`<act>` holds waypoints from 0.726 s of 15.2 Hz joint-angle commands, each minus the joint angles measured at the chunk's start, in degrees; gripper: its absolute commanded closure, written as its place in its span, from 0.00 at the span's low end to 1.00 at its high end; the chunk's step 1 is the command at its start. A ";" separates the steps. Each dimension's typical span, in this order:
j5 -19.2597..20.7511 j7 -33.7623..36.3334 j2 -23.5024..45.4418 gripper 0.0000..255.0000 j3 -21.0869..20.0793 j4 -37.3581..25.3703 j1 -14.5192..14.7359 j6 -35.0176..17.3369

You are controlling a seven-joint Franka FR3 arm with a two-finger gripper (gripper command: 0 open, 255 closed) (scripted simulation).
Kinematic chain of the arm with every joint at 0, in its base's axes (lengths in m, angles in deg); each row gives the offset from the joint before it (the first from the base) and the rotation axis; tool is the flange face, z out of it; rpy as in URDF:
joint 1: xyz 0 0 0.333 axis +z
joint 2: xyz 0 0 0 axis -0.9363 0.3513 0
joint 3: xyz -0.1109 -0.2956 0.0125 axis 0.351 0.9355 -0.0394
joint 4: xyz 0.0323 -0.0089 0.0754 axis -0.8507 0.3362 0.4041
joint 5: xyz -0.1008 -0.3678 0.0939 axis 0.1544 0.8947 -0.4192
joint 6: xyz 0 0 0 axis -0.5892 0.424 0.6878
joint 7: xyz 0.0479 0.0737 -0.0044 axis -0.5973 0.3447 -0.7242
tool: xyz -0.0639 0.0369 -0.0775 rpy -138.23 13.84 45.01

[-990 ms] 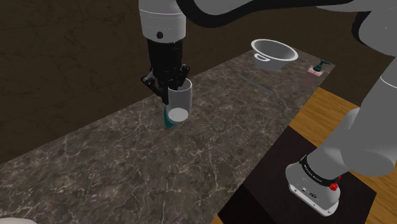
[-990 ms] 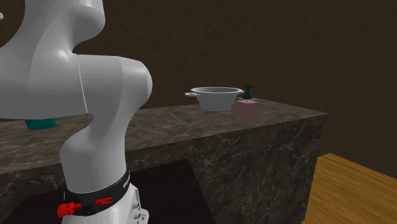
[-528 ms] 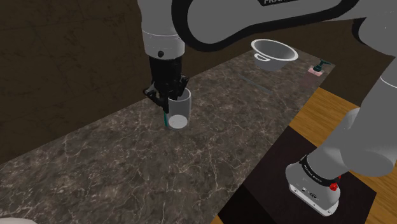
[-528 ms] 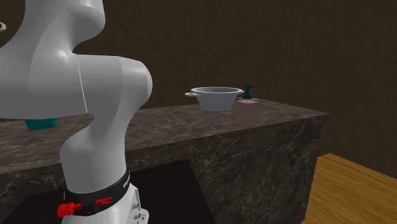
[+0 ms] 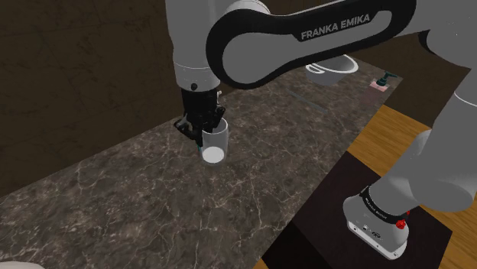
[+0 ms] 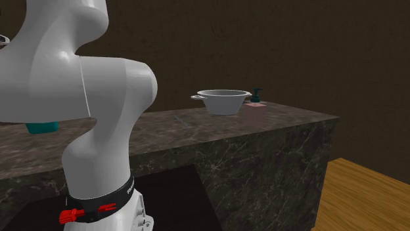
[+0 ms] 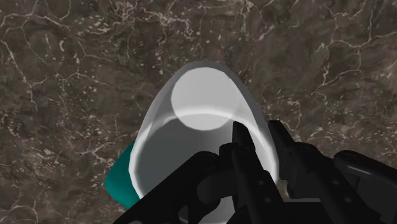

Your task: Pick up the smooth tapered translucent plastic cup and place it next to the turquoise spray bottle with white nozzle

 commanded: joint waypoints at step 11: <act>1.69 0.76 2.69 1.00 0.63 6.09 0.33 -8.43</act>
